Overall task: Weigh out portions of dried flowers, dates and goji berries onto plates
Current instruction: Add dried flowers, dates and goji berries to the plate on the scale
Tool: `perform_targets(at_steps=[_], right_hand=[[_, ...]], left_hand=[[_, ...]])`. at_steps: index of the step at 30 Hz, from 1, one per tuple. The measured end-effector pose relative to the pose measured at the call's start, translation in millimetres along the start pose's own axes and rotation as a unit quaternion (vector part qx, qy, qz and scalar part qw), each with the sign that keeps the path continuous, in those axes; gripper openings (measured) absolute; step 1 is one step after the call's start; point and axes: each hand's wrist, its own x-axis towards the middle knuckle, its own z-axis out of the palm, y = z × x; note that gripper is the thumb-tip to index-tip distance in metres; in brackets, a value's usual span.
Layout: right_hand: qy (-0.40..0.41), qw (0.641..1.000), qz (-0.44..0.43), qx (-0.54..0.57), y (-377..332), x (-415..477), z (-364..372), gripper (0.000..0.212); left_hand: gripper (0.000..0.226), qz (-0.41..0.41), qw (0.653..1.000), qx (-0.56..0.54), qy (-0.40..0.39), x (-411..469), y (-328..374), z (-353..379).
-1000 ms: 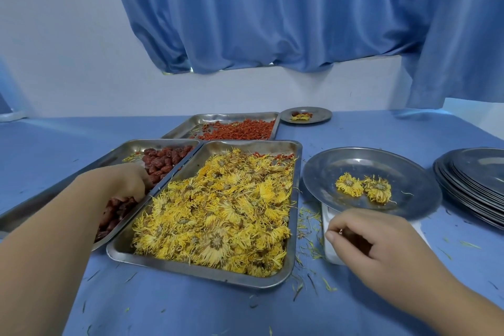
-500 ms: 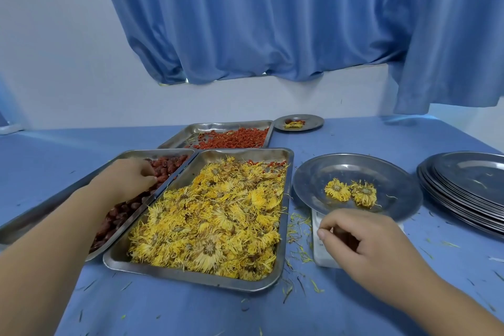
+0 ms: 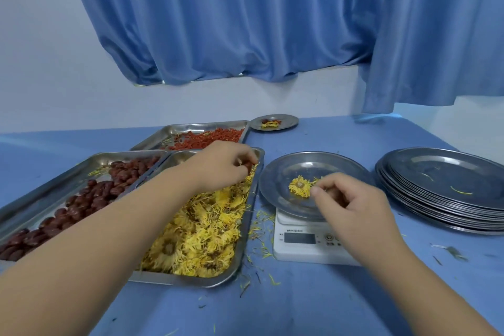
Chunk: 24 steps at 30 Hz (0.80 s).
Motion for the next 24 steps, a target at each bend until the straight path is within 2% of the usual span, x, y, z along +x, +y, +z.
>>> perform_targets(at_steps=[4,9,16,20,24], right_hand=[[0.048,0.996,0.059,0.046,7,7,-7,0.019],[0.075,0.992,0.075,0.062,14,11,-10,0.018],[0.035,0.998,0.044,0.016,11,4,-3,0.018],[0.013,0.997,0.059,0.052,6,9,4,0.020],[-0.052,0.997,0.049,0.021,-3,49,2,0.025]], left_hand=[[0.028,0.040,0.998,-0.009,-0.037,19,31,21],[0.030,0.060,0.996,0.013,-0.059,35,41,38],[0.032,0.047,0.996,-0.035,-0.061,44,25,38],[0.024,0.011,0.998,-0.034,-0.045,56,1,23],[0.008,-0.026,0.999,-0.024,-0.024,65,-27,3]])
